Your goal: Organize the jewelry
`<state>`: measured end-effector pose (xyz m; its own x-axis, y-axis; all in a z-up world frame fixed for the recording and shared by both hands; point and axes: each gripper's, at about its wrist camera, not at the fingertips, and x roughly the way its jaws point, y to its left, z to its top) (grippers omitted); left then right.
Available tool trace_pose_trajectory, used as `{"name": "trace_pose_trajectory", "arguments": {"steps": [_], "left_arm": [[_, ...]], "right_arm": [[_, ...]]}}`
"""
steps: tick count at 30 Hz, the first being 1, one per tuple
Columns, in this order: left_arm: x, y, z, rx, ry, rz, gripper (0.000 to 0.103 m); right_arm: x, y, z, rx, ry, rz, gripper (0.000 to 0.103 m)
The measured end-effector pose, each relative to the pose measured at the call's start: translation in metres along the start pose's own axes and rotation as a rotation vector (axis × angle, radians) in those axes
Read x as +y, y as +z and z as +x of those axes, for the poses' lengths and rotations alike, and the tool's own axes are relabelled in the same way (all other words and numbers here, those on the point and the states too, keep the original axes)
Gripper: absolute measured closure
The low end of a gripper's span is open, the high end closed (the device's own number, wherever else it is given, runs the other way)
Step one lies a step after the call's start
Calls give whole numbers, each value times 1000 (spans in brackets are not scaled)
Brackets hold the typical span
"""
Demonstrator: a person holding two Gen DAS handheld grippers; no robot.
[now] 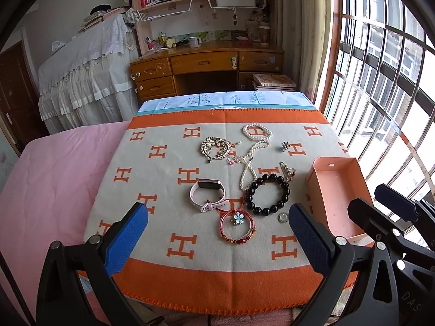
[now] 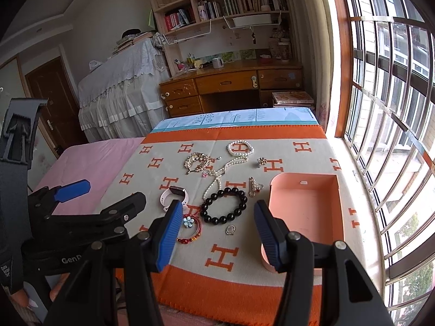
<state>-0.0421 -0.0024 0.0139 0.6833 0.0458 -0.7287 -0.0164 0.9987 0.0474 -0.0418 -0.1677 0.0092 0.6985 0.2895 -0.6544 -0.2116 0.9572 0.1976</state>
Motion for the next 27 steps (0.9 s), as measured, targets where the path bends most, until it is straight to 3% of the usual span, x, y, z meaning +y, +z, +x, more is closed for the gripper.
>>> {"name": "trace_pose_trajectory", "arguments": {"steps": [27], "left_arm": [[5,-14,-31,-11,-14,-32,1]], "right_arm": [[8,-9,-28,-15,26,-21,42]]}}
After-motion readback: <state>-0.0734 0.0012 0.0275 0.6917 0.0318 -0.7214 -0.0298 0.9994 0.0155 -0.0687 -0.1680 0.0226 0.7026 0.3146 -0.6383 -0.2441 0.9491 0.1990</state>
